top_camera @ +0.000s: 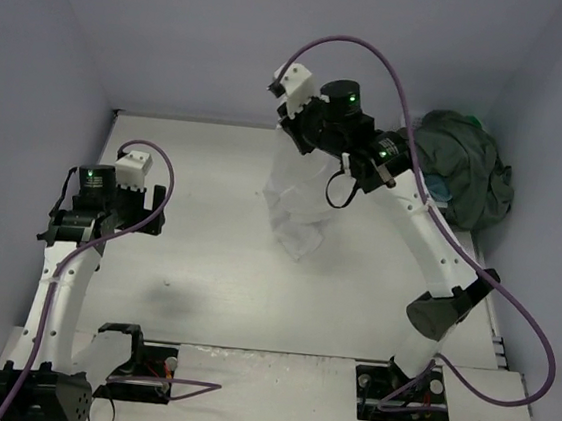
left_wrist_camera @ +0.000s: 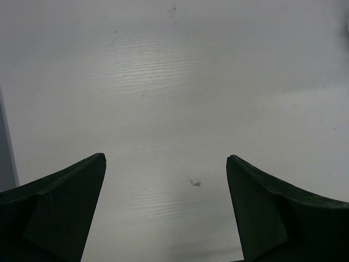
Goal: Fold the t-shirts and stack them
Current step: Move the tshirt to the center of the board
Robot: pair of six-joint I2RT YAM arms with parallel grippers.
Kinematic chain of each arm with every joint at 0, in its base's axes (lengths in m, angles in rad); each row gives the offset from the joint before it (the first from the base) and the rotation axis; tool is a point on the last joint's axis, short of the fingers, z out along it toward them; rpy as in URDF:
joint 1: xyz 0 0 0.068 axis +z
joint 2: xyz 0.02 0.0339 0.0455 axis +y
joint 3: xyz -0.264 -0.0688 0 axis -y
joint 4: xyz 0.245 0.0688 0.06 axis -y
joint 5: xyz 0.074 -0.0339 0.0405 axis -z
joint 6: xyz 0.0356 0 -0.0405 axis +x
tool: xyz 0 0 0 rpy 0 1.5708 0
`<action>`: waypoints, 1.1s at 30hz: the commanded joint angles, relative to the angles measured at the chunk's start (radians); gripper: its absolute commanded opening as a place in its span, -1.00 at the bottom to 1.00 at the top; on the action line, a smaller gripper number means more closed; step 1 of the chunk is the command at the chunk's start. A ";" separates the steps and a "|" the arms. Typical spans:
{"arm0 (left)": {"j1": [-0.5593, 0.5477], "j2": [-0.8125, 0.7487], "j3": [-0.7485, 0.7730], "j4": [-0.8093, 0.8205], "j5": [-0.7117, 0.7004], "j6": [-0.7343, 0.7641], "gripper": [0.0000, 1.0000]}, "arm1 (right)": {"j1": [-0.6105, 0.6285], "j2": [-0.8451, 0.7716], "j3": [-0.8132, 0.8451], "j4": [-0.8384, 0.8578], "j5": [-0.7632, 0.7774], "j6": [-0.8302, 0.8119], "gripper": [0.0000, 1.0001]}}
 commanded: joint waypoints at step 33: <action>0.035 -0.024 0.029 0.044 0.053 -0.027 0.72 | -0.145 -0.201 -0.213 0.057 -0.008 0.060 -1.00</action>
